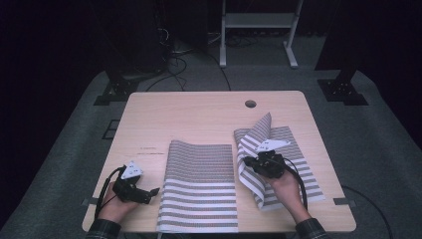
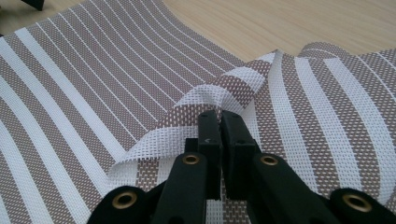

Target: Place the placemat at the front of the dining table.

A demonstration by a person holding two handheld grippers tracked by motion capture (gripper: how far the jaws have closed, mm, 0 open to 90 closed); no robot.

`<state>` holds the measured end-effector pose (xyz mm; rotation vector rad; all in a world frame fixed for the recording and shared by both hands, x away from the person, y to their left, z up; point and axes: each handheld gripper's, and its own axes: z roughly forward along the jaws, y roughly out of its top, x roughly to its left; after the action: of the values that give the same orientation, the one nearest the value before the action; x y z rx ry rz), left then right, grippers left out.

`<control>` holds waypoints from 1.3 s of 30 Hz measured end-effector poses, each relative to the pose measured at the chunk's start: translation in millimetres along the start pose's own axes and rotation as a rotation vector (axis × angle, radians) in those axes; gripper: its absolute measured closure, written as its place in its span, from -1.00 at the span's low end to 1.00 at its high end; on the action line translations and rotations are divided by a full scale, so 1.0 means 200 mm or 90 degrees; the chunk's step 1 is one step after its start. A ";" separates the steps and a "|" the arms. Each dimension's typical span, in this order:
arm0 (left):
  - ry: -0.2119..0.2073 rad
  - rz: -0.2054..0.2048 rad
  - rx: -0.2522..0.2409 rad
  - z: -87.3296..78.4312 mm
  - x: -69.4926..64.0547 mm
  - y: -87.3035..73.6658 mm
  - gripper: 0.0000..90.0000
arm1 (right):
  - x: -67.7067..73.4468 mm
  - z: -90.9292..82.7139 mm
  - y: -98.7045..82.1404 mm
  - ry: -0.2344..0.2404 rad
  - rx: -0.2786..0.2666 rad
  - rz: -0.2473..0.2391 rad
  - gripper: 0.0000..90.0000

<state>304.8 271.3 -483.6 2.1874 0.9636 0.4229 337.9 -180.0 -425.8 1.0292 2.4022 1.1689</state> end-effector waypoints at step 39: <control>-0.003 0.002 -0.001 0.00 0.00 0.00 -1.00 | 0.15 0.14 0.16 0.051 -0.018 -0.029 0.94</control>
<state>304.7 271.1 -483.7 2.1881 0.9569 0.4192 345.3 -129.6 -417.0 0.9316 2.4484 1.2481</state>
